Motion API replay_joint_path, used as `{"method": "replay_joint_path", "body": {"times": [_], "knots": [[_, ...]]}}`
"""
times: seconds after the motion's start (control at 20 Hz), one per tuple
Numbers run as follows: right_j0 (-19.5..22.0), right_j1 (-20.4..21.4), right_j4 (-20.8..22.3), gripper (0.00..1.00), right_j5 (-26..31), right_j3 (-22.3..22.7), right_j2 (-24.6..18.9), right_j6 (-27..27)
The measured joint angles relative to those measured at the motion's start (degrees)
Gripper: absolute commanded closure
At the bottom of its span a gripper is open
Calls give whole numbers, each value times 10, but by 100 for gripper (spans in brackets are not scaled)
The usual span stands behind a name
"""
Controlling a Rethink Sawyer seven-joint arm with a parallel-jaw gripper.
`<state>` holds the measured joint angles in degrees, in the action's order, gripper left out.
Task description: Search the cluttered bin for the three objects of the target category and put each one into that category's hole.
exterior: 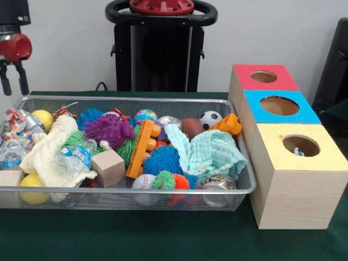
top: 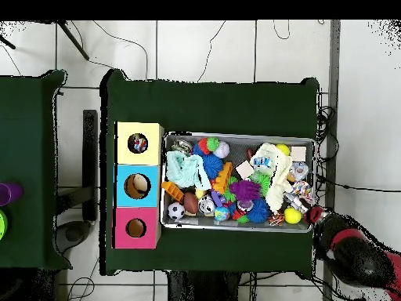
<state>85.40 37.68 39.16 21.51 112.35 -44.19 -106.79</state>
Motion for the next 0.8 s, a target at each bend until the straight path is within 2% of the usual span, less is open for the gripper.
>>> {"method": "replay_joint_path", "body": {"times": [0.2,0.4,0.8], "knots": [[0,-6,26,0,-37,25,2,0],[5,-20,34,0,-37,31,2,0],[19,-74,57,0,-38,31,8,0]]}}
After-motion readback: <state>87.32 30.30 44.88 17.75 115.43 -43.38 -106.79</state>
